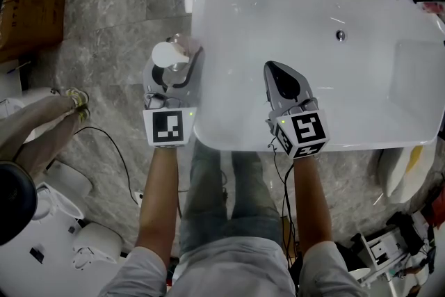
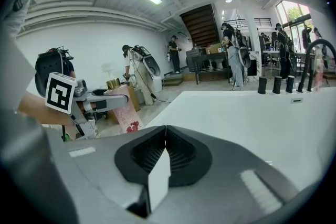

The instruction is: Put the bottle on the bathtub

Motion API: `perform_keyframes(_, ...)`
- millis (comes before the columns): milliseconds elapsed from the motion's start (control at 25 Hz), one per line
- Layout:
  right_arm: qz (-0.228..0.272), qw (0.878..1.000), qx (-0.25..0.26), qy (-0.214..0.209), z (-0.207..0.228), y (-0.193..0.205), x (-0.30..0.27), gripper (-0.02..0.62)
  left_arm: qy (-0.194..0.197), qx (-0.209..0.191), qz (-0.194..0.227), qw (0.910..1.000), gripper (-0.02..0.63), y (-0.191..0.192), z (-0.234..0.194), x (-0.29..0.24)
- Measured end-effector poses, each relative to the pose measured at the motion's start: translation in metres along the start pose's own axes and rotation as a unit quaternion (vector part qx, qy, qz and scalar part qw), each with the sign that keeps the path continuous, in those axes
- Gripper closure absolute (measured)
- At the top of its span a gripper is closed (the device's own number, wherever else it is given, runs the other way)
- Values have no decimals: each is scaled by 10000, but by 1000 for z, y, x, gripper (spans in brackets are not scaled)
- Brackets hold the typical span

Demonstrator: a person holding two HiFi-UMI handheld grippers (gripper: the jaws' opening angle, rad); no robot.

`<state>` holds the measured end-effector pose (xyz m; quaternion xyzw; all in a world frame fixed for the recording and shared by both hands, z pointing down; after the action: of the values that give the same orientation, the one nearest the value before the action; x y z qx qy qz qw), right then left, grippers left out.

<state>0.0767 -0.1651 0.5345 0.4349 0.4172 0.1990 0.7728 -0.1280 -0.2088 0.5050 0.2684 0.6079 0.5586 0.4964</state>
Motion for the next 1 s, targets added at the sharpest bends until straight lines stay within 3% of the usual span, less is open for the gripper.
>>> perform_keyframes(360,-19,10000,-16,-39,0,2,-1,592,108,-149,-136,9997,299,7,3,0)
perform_keyframes(1000,96,9999,23,31,-11,-13,4,592,155,-224,-154,9995,288,7,0,22)
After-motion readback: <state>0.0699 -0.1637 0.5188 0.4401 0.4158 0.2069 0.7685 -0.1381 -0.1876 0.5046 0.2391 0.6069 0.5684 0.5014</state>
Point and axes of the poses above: the fingertips, and each gripper's own axes: x backward along the fingers, z to its right, y out of its underside, the point moved 6 cm from there along x, backward along the fingers, and after that the axes turned 4 degrees about -y, right-handed, at the moved point
